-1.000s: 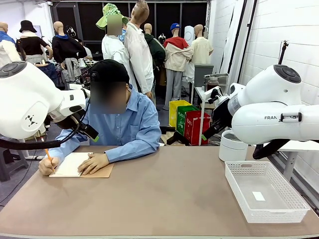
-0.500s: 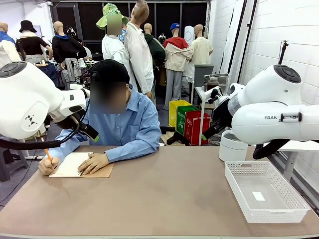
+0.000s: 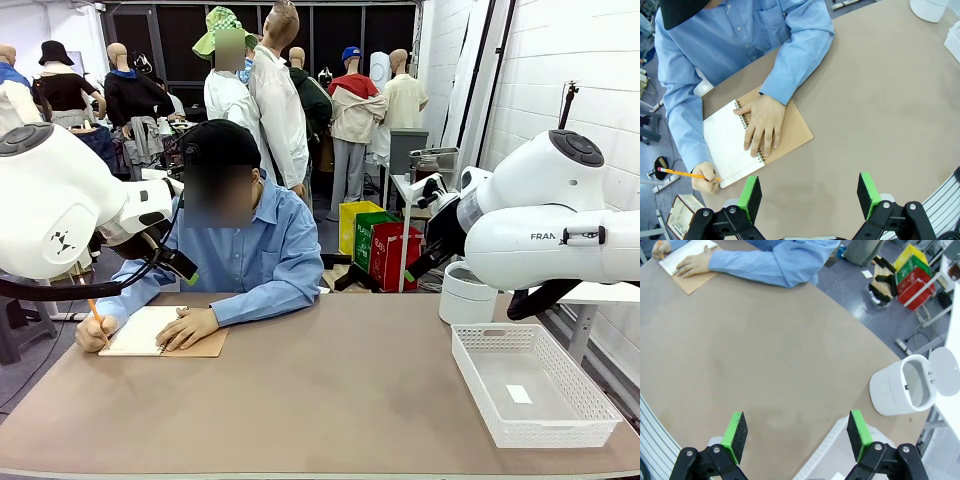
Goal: Sort the paper based on its condition.
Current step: If a person hands you a paper, place it in the Organizing basket , and if it's crumpled, put it in the Trash can.
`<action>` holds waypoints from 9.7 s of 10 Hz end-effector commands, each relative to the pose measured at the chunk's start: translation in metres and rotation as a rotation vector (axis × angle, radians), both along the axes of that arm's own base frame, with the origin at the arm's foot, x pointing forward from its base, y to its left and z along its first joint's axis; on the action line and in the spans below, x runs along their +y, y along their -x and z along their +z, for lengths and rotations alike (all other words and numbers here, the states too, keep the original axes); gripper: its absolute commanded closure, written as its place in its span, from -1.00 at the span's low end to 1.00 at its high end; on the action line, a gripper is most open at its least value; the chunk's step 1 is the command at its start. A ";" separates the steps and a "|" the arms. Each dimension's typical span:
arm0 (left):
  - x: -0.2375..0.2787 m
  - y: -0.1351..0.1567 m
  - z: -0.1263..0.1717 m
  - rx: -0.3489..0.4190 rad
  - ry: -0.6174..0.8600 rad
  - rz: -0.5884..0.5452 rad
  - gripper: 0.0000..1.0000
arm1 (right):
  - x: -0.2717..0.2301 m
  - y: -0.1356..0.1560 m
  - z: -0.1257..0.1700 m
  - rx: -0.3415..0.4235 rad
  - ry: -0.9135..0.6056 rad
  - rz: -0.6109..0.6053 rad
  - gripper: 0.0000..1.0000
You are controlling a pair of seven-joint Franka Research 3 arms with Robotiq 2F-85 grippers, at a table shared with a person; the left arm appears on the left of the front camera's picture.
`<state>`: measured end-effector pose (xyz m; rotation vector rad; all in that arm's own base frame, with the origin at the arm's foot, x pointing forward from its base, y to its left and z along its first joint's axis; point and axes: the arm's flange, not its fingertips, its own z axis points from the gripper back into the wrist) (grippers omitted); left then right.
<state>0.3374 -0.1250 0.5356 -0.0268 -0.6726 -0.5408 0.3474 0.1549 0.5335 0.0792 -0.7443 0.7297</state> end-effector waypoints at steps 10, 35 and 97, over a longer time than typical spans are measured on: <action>0.000 0.000 -0.001 0.006 -0.003 0.001 -1.00 | -0.001 0.000 0.000 0.003 -0.005 0.002 -1.00; 0.000 0.000 -0.001 0.006 -0.003 0.001 -1.00 | -0.001 0.000 0.000 0.003 -0.005 0.002 -1.00; 0.000 0.000 -0.001 0.006 -0.003 0.001 -1.00 | -0.001 0.000 0.000 0.003 -0.005 0.002 -1.00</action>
